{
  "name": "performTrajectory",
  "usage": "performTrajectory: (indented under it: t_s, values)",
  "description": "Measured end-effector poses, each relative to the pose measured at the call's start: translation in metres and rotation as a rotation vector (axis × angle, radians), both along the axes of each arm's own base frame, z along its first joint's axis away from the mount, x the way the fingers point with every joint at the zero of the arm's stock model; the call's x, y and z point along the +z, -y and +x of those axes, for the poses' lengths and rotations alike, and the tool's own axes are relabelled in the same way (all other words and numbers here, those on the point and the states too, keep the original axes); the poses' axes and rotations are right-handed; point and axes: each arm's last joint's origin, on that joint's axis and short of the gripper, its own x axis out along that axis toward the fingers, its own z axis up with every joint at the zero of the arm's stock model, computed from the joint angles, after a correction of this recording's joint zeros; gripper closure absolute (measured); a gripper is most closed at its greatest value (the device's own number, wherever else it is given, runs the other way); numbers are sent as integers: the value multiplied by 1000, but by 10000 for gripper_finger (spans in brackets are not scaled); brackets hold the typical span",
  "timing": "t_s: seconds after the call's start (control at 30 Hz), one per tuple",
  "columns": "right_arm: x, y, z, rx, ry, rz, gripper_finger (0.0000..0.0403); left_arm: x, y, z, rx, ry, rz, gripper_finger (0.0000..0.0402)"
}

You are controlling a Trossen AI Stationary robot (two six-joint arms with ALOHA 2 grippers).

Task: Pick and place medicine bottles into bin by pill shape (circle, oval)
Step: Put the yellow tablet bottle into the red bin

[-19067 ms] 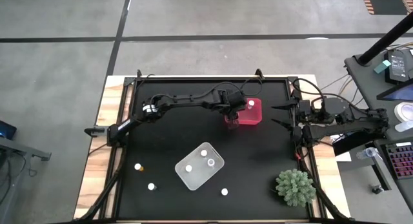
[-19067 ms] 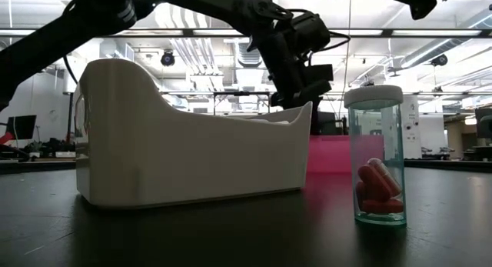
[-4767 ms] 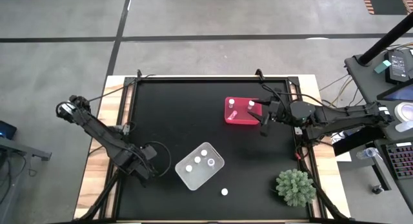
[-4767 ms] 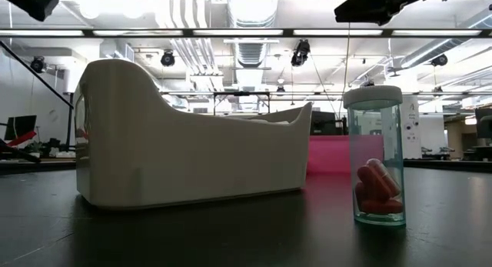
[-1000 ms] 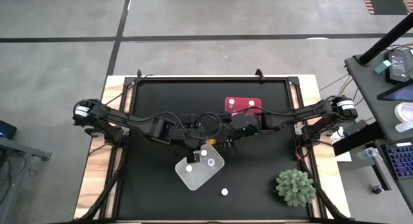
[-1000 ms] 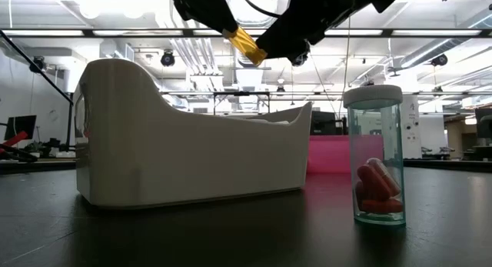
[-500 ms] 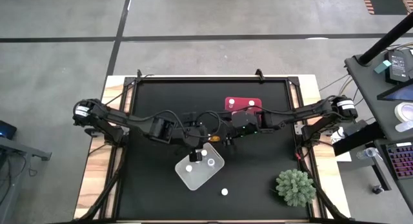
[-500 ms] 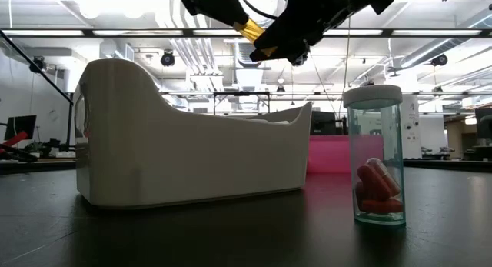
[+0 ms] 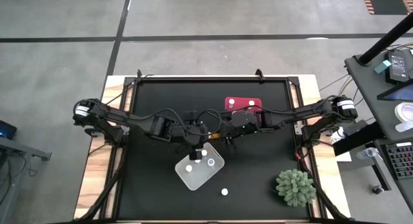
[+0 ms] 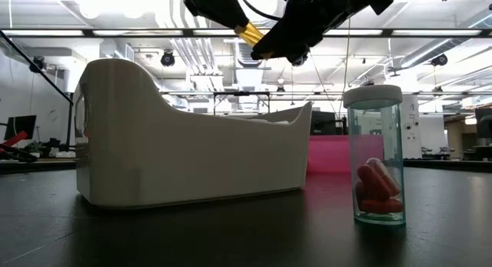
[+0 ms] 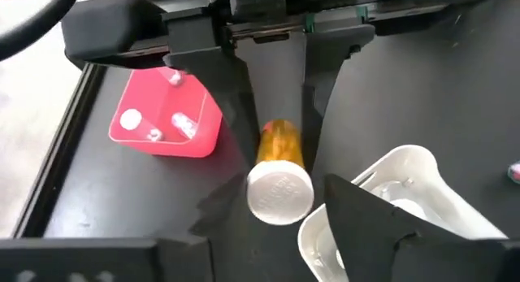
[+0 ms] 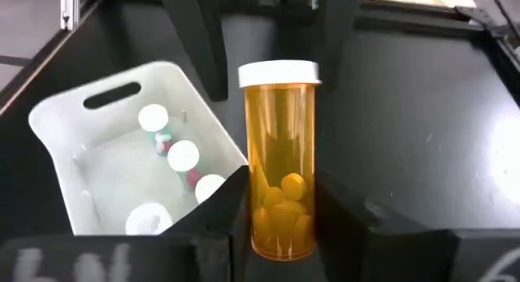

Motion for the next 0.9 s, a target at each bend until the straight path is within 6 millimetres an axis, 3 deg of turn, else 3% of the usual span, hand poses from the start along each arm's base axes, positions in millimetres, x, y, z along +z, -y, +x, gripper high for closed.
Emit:
performTrajectory:
  t_s: [0.23, 0.47, 0.7, 0.9]
  values:
    - [-7, 1, -13, -18, -111, 10, 311, 6, -2, -4, -84, -9, 96, 200]
    - [-3, 4, -40, -99, -86, -4, 303, 12, -3, -10, -136, 5, 157, 189]
    - [2, 6, -71, -120, 89, -4, 309, 1, -5, -18, -183, 108, 211, 189]
    - [4, 7, -85, -92, 342, -50, 306, -8, -11, -32, -182, 268, 237, 189]
